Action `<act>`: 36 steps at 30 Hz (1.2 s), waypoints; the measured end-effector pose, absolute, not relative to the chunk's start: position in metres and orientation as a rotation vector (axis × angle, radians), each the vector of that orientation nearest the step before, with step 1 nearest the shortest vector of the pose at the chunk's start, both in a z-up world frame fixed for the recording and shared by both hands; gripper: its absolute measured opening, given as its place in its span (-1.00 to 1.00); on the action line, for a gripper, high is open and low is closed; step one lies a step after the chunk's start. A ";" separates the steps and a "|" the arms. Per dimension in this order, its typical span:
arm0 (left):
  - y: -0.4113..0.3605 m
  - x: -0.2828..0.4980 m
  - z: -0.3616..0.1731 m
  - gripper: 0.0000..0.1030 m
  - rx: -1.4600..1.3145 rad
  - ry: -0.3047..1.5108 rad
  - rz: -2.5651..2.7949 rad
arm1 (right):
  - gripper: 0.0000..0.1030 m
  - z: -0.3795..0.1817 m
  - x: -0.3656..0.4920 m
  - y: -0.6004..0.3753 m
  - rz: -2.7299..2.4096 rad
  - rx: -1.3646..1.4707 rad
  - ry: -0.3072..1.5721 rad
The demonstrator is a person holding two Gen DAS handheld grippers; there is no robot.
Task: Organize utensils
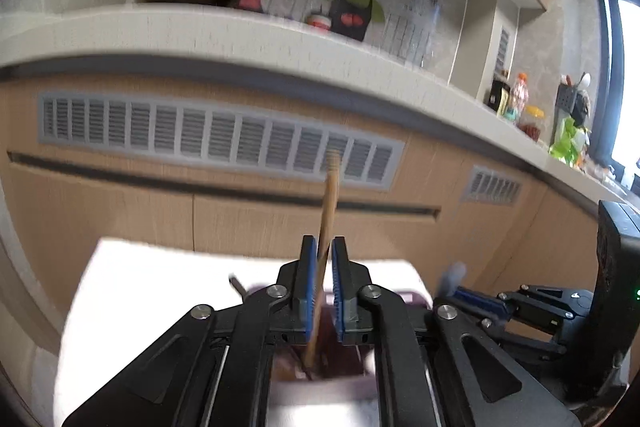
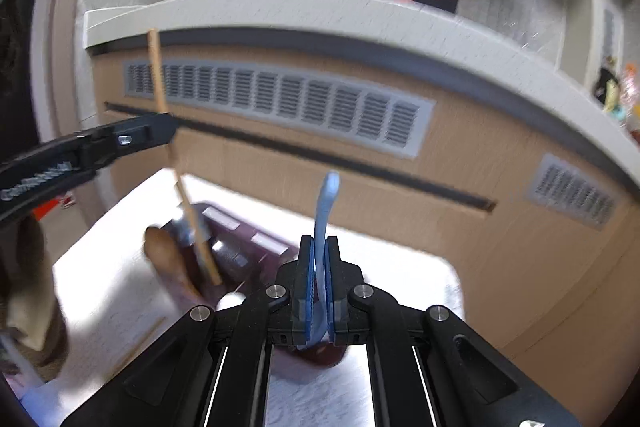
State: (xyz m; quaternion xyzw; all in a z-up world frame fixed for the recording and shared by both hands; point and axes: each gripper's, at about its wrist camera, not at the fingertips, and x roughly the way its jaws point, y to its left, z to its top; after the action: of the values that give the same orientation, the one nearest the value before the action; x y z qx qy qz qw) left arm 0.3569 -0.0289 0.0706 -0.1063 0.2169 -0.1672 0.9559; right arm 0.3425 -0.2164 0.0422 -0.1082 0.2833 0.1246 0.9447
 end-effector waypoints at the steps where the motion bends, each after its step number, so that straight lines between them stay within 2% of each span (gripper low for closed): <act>1: -0.027 0.355 0.068 -0.40 -0.228 0.454 -0.339 | -0.56 0.039 0.340 -0.217 0.264 -0.207 0.593; 2: -0.024 0.351 0.066 -0.25 -0.234 0.457 -0.335 | -0.43 0.037 0.336 -0.219 0.268 -0.187 0.597; 3: -0.022 0.346 0.066 0.00 -0.233 0.454 -0.327 | -0.16 0.036 0.328 -0.222 0.260 -0.167 0.585; 4: -0.020 0.338 0.068 0.11 -0.229 0.447 -0.314 | 0.02 0.036 0.321 -0.224 0.252 -0.157 0.572; 6: -0.017 0.323 0.071 0.20 -0.218 0.452 -0.284 | 0.15 0.039 0.299 -0.229 0.233 -0.141 0.543; 8: -0.014 0.302 0.073 0.37 -0.208 0.475 -0.262 | 0.24 0.040 0.280 -0.233 0.220 -0.115 0.536; 10: -0.013 0.280 0.073 0.64 -0.187 0.486 -0.232 | 0.46 0.043 0.257 -0.237 0.207 -0.087 0.524; 11: -0.013 0.266 0.071 0.68 -0.171 0.489 -0.218 | 0.53 0.044 0.247 -0.238 0.199 -0.077 0.514; 13: -0.015 0.243 0.067 0.80 -0.141 0.492 -0.195 | 0.88 0.045 0.225 -0.241 0.184 -0.055 0.495; 14: -0.017 0.229 0.064 0.81 -0.124 0.492 -0.186 | 0.93 0.044 0.212 -0.243 0.164 -0.040 0.487; 16: -0.021 0.204 0.058 0.95 -0.092 0.485 -0.159 | 0.95 0.044 0.196 -0.246 0.137 -0.023 0.489; 18: -0.027 0.179 0.052 0.99 -0.067 0.470 -0.148 | 0.96 0.040 0.180 -0.249 0.120 0.004 0.509; 26: -0.045 0.117 0.040 1.00 -0.048 0.407 -0.135 | 0.97 0.022 0.143 -0.252 0.043 0.020 0.541; 36: -0.055 0.120 0.033 1.00 -0.012 0.486 -0.122 | 0.97 0.016 0.123 -0.255 0.009 -0.001 0.522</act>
State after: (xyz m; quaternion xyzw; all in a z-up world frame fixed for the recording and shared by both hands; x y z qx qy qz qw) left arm 0.1197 -0.0552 0.0331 -0.0060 0.2402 -0.0604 0.9688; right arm 0.1225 -0.2552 0.0161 -0.0004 0.2579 0.0043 0.9662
